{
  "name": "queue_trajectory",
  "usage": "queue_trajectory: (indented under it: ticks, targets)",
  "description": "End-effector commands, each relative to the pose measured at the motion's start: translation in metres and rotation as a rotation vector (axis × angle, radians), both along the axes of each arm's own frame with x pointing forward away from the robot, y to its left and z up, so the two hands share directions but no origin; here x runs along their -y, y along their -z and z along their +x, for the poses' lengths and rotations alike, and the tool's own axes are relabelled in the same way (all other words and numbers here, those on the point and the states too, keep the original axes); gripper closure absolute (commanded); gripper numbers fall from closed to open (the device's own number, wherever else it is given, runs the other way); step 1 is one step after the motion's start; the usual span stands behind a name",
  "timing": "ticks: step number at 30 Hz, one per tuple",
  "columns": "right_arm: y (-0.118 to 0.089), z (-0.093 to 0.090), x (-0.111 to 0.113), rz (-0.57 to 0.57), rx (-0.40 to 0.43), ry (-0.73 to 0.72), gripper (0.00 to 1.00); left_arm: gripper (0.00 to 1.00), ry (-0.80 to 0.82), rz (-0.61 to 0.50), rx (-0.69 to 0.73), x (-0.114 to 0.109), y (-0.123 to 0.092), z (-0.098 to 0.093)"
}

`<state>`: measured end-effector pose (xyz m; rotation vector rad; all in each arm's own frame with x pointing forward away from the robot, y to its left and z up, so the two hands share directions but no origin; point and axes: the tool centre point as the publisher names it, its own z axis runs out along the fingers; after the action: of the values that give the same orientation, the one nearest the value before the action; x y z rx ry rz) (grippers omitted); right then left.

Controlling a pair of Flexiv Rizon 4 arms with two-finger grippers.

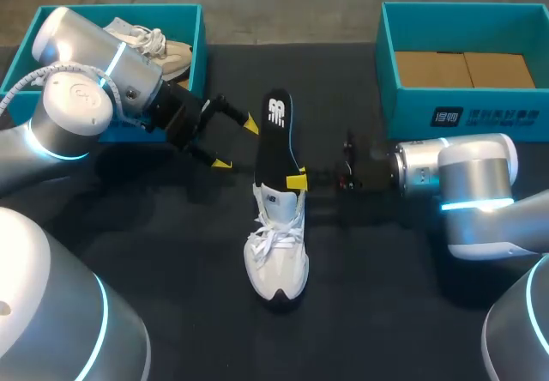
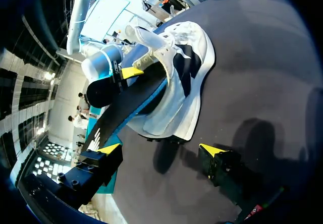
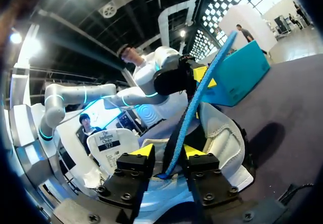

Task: Take the shoe out of the shoebox, open the shoe tongue, remove and reinsert the insole, then place the shoe into the shoebox

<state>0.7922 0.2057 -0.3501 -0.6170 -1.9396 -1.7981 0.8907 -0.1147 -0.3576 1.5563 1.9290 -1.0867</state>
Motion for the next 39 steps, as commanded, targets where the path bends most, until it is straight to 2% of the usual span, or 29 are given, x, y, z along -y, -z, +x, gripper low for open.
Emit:
queue_trajectory:
  ticks: [1, 13, 21, 39]
  targets:
    - [0.0, 0.001, -0.001, -0.009, 0.0, 0.007, 0.6, 0.0, 0.0, 0.0, 0.0, 0.001, 0.0, 0.0]
    - [-0.004, 0.006, 0.0, -0.012, -0.002, 0.018, 0.62, 0.0, 0.0, 0.0, 0.0, 0.001, 0.0, 0.0]
    - [-0.009, 0.009, 0.001, -0.026, 0.002, 0.025, 0.57, 0.0, 0.0, 0.0, 0.0, 0.001, 0.0, 0.0]
    - [-0.022, 0.02, -0.003, -0.043, 0.014, 0.028, 0.57, 0.0, 0.0, 0.0, 0.0, 0.001, 0.0, 0.0]
